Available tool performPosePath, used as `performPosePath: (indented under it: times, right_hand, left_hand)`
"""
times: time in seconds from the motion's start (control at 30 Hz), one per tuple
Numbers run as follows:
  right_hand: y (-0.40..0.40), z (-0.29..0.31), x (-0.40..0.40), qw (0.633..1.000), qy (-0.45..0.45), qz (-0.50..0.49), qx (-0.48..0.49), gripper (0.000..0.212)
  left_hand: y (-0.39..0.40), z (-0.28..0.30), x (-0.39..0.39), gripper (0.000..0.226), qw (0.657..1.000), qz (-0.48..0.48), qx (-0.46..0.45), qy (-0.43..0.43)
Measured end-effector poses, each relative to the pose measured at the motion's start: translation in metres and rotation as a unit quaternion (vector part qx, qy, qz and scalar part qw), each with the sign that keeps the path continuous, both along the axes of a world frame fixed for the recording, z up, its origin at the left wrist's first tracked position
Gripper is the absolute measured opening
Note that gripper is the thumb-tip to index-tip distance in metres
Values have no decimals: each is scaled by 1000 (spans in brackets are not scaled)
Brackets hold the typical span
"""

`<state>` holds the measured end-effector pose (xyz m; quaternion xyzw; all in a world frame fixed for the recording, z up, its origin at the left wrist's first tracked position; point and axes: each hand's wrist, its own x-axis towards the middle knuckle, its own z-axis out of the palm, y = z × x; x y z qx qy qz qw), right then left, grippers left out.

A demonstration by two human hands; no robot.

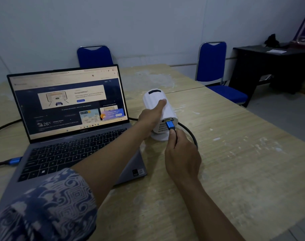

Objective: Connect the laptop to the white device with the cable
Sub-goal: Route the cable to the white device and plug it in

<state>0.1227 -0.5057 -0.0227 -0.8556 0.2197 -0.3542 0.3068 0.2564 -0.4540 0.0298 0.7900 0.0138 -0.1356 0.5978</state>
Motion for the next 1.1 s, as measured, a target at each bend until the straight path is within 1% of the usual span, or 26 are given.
performPosePath:
  times: [0.27,0.4,0.6,0.73,0.87,1.0,1.1]
  right_hand:
    - [1,1,0,1000,-2,-3,-2,33]
    - [1,0,-1,1000,-4,-1,-6,32]
    - [2,-1,1,1000,-1,1,-12,33]
    - [2,-3,2,1000,-6,5,-17,38]
    - [2,-5,3,1000,-8,4,-22,40]
    - [0,-7,5,1000,-8,3,-25,42]
    - [-1,-5,5,1000,-10,6,-25,40]
  left_hand:
    - [2,0,0,82,1000,-15,-7,7]
    - [3,-2,1,79,1000,-18,3,-6]
    - [4,-5,-1,70,999,-20,-8,-23]
    - [5,-4,-4,74,999,-25,-6,-23]
    - [4,-3,-7,83,999,-25,-8,-19]
    - [3,-2,-10,84,999,-21,-14,-24]
    - [4,0,-12,86,999,-18,-2,-27]
